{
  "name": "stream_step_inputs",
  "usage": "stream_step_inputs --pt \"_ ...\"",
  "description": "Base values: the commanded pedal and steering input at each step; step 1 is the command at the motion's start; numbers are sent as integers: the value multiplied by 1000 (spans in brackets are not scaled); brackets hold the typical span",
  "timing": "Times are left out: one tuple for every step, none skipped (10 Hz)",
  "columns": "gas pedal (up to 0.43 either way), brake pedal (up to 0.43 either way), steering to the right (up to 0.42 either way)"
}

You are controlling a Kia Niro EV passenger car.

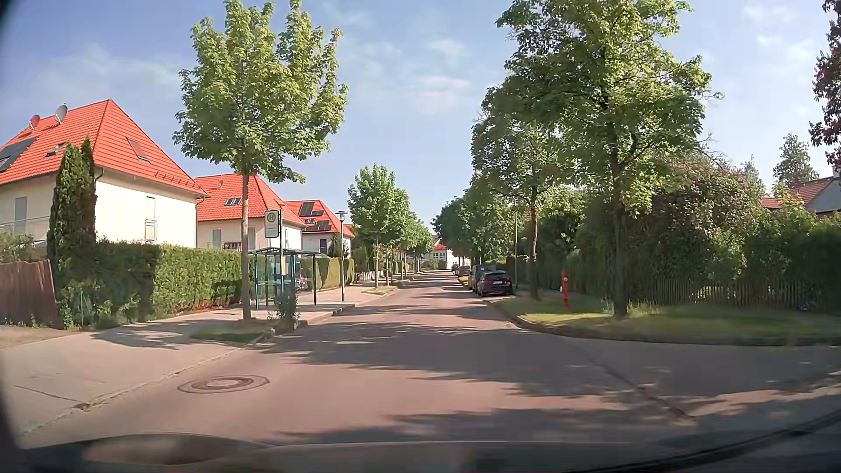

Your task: Follow the waypoints while adhering to traffic rules and regulations

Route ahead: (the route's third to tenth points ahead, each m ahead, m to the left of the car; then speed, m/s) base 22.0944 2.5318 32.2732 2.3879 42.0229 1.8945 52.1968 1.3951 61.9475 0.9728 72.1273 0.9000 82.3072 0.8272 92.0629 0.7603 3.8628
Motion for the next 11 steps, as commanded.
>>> stream_step_inputs --pt "98 0 10" --pt "98 0 7" --pt "98 0 4" --pt "67 0 1" --pt "0 0 0" --pt "0 0 0" --pt "0 0 0" --pt "0 0 -4" --pt "59 0 -5" --pt "98 0 -8" --pt "150 0 -9"
